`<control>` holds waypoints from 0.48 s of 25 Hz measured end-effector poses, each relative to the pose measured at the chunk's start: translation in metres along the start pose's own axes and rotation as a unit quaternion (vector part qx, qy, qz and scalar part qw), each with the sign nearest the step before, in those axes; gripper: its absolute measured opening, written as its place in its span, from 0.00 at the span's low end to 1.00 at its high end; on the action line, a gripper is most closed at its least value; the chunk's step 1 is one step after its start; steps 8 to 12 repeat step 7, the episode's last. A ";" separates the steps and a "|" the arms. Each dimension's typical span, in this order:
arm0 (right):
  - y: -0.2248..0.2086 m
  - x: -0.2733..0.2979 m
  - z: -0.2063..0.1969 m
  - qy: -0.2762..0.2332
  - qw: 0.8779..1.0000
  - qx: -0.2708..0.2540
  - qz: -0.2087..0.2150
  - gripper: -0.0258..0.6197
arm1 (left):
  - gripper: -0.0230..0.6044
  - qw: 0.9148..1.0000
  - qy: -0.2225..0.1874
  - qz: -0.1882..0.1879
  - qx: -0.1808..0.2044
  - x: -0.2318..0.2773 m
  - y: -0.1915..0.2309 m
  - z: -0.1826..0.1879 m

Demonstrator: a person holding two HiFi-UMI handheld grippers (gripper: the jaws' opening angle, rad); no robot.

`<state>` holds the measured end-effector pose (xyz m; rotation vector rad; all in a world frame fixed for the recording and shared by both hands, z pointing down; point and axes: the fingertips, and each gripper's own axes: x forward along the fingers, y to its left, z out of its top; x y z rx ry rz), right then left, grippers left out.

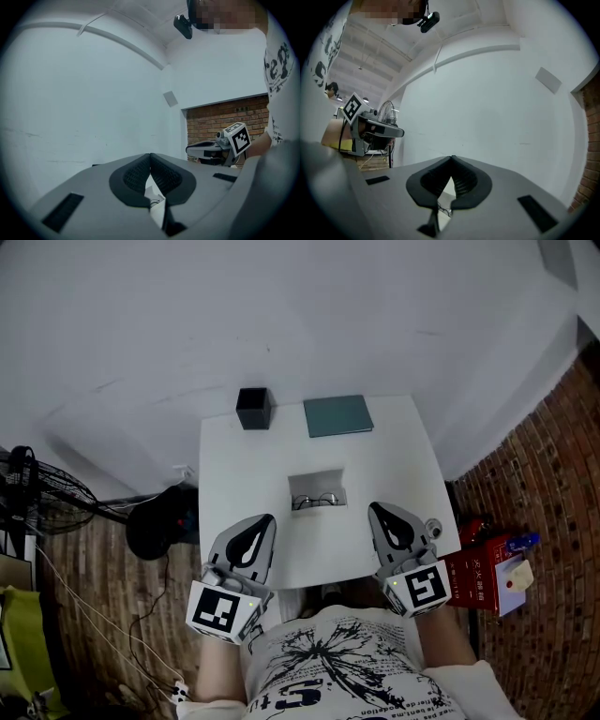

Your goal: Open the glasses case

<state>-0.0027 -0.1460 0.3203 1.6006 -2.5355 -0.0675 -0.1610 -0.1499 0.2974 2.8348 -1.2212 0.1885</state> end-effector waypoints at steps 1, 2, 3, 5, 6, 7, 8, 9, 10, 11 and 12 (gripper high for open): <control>-0.001 0.000 -0.001 0.000 1.000 0.003 -0.001 0.06 | 0.06 1.000 0.000 0.000 0.000 0.001 0.000 0.000; -0.003 0.001 -0.001 0.000 1.000 0.004 -0.001 0.06 | 0.06 1.000 0.000 0.000 0.000 0.002 -0.001 0.000; -0.004 0.001 -0.001 0.000 1.000 0.003 -0.001 0.06 | 0.06 1.000 0.000 0.000 0.000 0.003 -0.001 0.000; -0.006 0.002 -0.002 0.001 1.000 0.002 -0.001 0.06 | 0.06 1.000 0.001 0.000 0.000 0.005 -0.002 0.000; -0.007 0.002 -0.003 0.001 1.000 0.001 -0.001 0.06 | 0.06 1.000 0.001 0.000 0.000 0.006 -0.002 -0.001; -0.008 0.002 -0.004 0.001 1.000 0.001 -0.001 0.06 | 0.06 1.000 0.001 0.000 -0.001 0.006 -0.003 -0.001; -0.008 0.002 -0.004 0.001 1.000 0.001 -0.001 0.06 | 0.06 1.000 0.001 0.000 -0.001 0.006 -0.003 -0.001; -0.008 0.002 -0.004 0.001 1.000 0.001 -0.001 0.06 | 0.06 1.000 0.001 0.000 -0.001 0.006 -0.003 -0.001; -0.008 0.002 -0.004 0.001 1.000 0.001 -0.001 0.06 | 0.06 1.000 0.001 0.000 -0.001 0.006 -0.003 -0.001; -0.008 0.002 -0.004 0.001 1.000 0.001 -0.001 0.06 | 0.06 1.000 0.001 0.000 -0.001 0.006 -0.003 -0.001; -0.008 0.002 -0.004 0.001 1.000 0.001 -0.001 0.06 | 0.06 1.000 0.001 0.000 -0.001 0.006 -0.003 -0.001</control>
